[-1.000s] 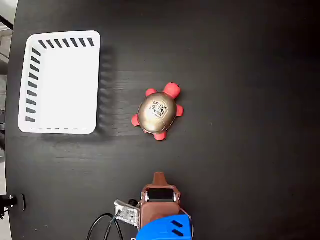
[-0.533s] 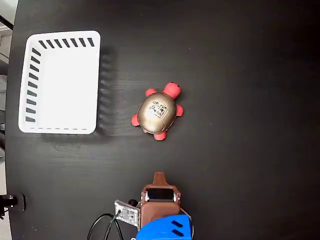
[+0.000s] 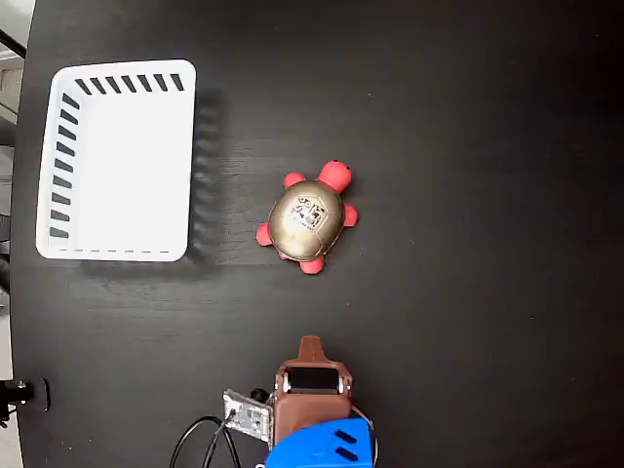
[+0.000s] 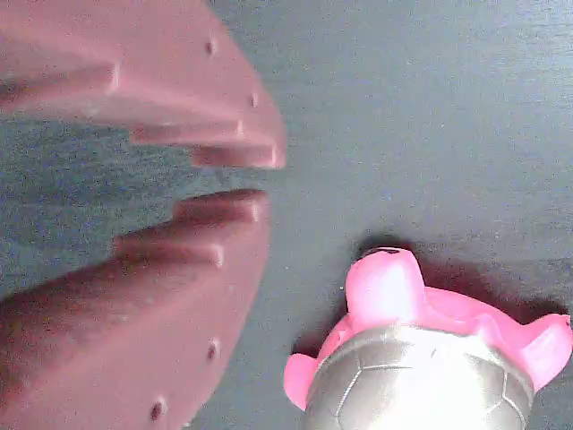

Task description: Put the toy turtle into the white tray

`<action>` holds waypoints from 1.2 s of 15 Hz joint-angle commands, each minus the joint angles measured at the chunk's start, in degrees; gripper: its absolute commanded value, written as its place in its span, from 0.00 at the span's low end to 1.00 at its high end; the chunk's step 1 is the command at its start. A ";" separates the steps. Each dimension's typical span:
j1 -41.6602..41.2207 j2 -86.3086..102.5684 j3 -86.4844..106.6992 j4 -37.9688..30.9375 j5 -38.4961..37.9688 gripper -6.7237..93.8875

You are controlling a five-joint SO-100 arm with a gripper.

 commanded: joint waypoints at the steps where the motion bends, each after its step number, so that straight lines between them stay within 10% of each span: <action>1: -0.18 4.39 -0.26 0.62 0.53 0.06; 9: -3.96 -31.11 -9.93 -16.17 -6.42 0.06; 18: 5.19 -71.28 -55.90 -6.06 -38.06 0.06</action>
